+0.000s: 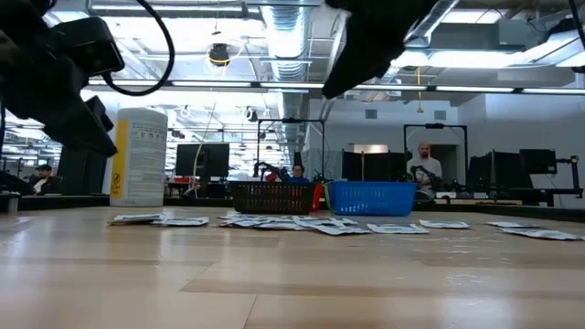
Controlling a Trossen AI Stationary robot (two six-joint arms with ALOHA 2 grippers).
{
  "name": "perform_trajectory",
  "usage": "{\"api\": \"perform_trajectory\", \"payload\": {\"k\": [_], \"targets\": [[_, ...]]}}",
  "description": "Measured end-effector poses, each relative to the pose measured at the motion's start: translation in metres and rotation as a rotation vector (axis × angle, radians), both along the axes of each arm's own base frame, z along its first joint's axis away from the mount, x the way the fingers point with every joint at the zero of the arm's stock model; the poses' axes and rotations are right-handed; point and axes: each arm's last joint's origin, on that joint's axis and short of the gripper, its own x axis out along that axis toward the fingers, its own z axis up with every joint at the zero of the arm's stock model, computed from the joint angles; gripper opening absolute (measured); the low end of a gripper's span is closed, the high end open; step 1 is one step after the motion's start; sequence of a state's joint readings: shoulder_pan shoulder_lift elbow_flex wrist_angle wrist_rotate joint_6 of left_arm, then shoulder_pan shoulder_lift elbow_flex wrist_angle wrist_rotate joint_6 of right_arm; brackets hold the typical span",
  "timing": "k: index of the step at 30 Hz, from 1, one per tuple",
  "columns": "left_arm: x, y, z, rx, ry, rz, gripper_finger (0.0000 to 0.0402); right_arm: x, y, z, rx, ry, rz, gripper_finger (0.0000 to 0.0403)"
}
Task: Pick & Place First Aid Supplies
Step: Put the alcohol pad into the blue basket
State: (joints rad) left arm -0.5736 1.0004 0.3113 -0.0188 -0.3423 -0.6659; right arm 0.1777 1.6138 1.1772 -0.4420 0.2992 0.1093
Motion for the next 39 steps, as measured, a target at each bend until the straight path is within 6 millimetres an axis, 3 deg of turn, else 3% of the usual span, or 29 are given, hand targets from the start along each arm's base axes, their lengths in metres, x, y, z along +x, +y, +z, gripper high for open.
{"api": "perform_trajectory", "payload": {"k": [6, 15, 29, 39], "targets": [[0.015, -0.009, -0.014, 0.163, 0.032, 0.059, 0.0086, -0.014, 0.051, 0.001, -0.023, -0.086, -0.115, 0.0067], [0.027, -0.015, -0.038, 0.242, 0.062, 0.1, 0.0086, -0.035, 0.09, 0.001, -0.038, -0.175, -0.236, 0.0067], [0.035, -0.019, -0.047, 0.273, 0.022, 0.094, 0.0164, -0.041, 0.093, -0.001, -0.055, -0.155, -0.25, 0.0067], [0.034, -0.018, -0.048, 0.316, 0.033, 0.082, 0.0159, -0.041, 0.093, -0.001, -0.055, -0.15, -0.248, 0.0067]]}}
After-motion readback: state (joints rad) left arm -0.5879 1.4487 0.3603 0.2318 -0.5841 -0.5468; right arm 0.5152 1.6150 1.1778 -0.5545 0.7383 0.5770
